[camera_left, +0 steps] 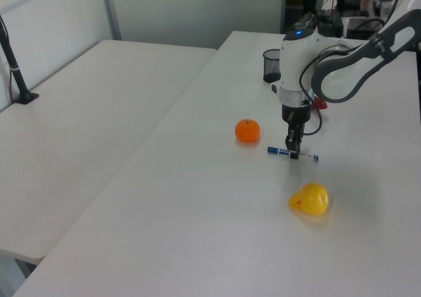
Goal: Place marker
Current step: 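Close the gripper on the white marker and lift it, then carry the marker over the black mesh pen cup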
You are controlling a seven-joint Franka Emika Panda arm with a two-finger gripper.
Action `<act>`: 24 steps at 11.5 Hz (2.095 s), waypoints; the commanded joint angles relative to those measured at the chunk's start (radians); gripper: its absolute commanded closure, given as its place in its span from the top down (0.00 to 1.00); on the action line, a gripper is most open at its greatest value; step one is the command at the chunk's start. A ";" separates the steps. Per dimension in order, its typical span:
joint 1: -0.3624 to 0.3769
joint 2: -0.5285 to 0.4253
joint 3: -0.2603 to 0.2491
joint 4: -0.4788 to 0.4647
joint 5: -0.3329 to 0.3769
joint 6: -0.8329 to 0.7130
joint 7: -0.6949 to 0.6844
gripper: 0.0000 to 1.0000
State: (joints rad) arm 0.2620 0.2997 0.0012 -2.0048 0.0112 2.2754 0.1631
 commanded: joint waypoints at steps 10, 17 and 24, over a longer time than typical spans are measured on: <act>-0.113 -0.154 -0.029 0.280 0.003 -0.330 0.030 0.00; -0.115 -0.165 -0.134 0.457 0.026 -0.444 -0.012 0.00; -0.145 -0.133 -0.253 0.433 0.033 -0.121 -0.086 0.00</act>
State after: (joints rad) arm 0.1190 0.1505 -0.2102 -1.5380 0.0255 2.0090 0.1048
